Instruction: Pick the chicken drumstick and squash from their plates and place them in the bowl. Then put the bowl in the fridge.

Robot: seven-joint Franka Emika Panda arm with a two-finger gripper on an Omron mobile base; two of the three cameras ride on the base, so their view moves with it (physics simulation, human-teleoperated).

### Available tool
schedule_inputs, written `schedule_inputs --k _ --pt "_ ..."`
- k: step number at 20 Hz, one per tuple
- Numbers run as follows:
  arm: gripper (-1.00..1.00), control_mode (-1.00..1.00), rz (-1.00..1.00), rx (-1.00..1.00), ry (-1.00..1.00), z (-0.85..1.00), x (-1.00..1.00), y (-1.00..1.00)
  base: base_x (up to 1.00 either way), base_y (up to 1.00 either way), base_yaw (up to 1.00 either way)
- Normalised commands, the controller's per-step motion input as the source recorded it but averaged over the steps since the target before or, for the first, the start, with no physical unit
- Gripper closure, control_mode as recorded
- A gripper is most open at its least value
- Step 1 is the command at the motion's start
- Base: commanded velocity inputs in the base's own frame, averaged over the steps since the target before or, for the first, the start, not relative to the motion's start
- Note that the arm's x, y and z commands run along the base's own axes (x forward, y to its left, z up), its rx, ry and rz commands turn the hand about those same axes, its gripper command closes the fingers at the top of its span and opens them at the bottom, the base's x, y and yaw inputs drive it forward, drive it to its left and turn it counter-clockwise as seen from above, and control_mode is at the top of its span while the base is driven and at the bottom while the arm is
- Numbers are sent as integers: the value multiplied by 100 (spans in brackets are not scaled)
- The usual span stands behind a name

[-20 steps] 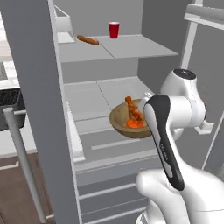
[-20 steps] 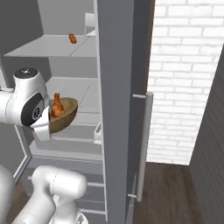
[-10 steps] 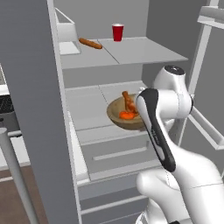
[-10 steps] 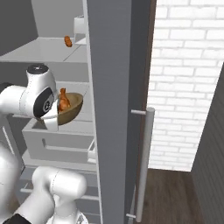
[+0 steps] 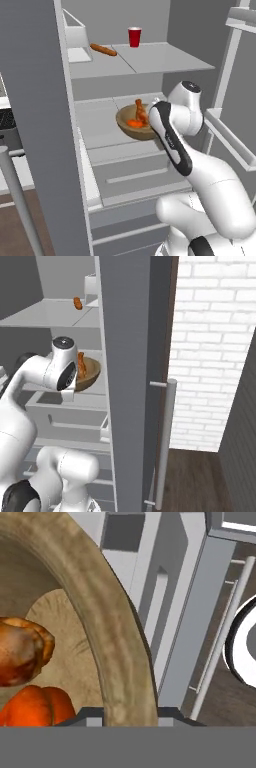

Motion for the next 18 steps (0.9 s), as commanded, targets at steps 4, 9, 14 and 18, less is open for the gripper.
schedule_inputs --k 4,9,14,18 --pt "100 -100 -1 26 -6 -39 35 4 0 0 0" --pt "100 -100 -2 0 0 -12 58 18 0 0 0" --pt "100 -100 -9 -14 0 -39 94 0 0 0 0" --pt "100 -100 -10 -3 0 -45 79 0 0 0 0"
